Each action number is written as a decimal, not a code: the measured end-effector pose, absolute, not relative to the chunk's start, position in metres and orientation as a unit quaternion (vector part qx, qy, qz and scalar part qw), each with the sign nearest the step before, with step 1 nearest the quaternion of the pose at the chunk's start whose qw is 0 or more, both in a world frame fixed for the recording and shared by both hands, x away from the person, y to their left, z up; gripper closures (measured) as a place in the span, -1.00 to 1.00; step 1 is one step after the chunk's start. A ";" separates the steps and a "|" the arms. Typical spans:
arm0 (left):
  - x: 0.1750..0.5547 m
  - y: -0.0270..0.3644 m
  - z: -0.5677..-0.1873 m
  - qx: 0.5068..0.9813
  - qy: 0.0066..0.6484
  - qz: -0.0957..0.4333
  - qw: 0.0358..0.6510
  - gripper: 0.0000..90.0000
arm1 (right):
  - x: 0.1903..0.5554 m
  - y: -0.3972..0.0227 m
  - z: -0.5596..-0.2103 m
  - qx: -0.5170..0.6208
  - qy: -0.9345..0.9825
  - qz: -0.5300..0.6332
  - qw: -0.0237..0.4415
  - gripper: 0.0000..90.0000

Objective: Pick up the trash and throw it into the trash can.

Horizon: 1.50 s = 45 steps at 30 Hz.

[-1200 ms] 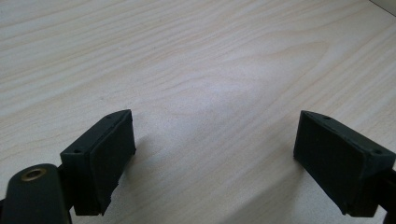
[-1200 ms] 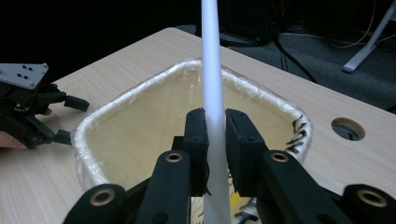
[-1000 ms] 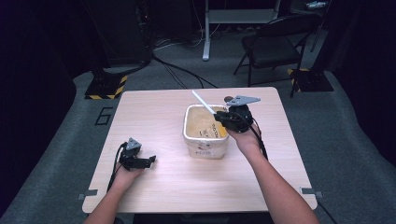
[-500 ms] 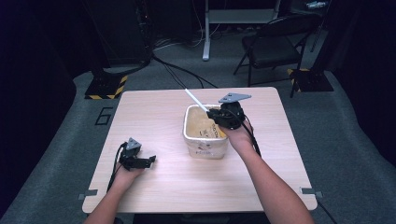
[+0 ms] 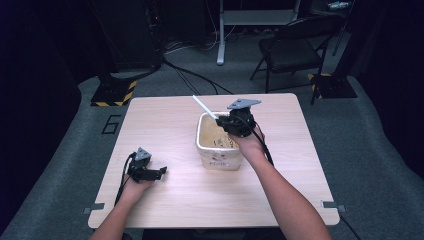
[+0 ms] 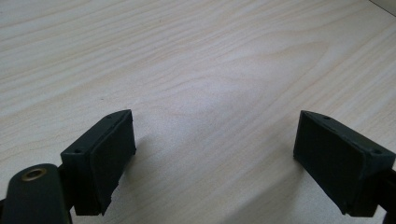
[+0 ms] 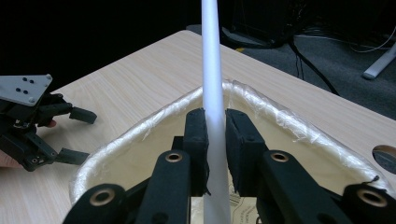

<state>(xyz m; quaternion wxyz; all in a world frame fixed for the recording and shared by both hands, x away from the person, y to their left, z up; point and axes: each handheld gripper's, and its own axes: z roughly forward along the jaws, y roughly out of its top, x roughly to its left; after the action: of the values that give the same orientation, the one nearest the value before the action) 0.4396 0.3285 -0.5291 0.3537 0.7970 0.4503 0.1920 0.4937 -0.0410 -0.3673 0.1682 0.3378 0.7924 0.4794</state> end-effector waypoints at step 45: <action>0.440 0.328 -0.529 0.798 0.450 0.191 0.352 -0.73 | 0.477 -0.083 -0.381 0.358 0.795 0.454 0.184 0.30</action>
<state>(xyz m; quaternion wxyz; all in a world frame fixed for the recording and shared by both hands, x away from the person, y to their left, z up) 0.4395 0.3284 -0.5289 0.3525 0.7976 0.4504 0.1915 0.4774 -0.0827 -0.3813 0.1835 0.3582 0.7951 0.4537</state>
